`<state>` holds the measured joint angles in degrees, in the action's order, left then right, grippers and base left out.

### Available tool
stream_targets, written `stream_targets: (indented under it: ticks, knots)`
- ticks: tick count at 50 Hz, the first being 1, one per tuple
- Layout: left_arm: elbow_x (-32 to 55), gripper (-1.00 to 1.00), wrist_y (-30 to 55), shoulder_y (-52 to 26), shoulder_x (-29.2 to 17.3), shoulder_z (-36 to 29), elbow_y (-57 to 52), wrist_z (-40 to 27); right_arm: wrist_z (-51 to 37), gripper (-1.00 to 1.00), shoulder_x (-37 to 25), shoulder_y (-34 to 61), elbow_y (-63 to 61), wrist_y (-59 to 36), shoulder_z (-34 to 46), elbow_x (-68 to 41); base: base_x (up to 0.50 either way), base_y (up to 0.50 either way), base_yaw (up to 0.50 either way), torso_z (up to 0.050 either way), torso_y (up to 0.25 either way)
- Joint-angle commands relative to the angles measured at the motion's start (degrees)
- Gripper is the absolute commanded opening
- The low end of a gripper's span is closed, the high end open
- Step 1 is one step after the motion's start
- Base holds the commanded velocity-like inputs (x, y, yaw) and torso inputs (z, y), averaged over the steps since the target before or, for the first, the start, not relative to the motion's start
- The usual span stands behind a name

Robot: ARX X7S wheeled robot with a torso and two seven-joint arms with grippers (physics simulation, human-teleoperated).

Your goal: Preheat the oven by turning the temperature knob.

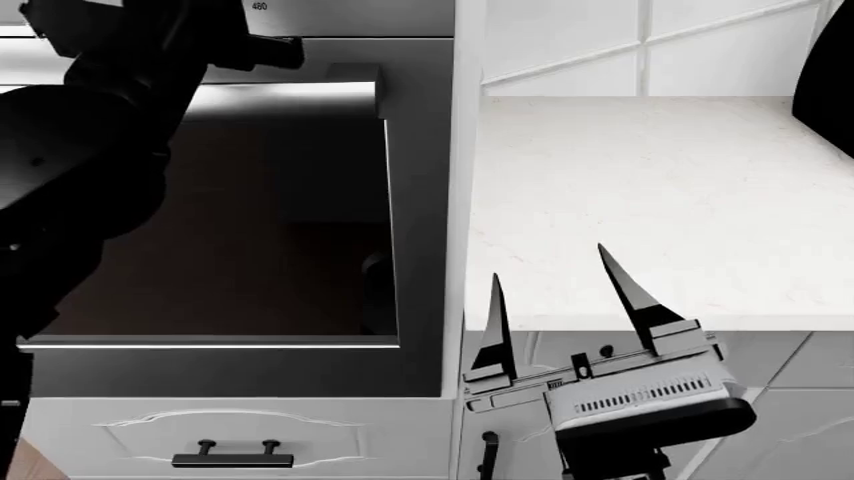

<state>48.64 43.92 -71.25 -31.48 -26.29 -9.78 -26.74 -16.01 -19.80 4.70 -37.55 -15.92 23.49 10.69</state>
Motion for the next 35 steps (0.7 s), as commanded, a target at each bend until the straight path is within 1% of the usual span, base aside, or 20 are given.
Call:
stream_targets:
  ticks: [1,20,30,35]
  knots:
    - [-0.68,-1.00,0.07,-0.08,-1.21,-3.71,-0.61,1.31,-0.36,1.00,-0.33,-0.22,0.33,0.65,0.03,-0.09,0.00,0.00,0.00,0.000,0.000]
    - [-3.59,-1.00,-2.15,1.14,-1.89,-6.19,0.15,3.42,-0.71,1.00,-0.49,-0.26,0.30,0.56,0.13,-0.35,0.00,0.00,0.00,0.000,0.000]
    - [-4.35,-1.00,-2.30,2.54,-3.26,-7.28,0.47,4.41,-0.92,1.00,-0.52,-0.27,0.34,0.72,0.10,-0.64,0.00,0.00,0.00,0.000,0.000]
    - [-4.76,-1.00,-1.64,3.60,-4.46,-8.23,-1.40,4.11,-1.03,1.00,-0.61,-0.23,0.38,0.84,0.18,-0.58,0.00,0.00,0.00,0.000,0.000]
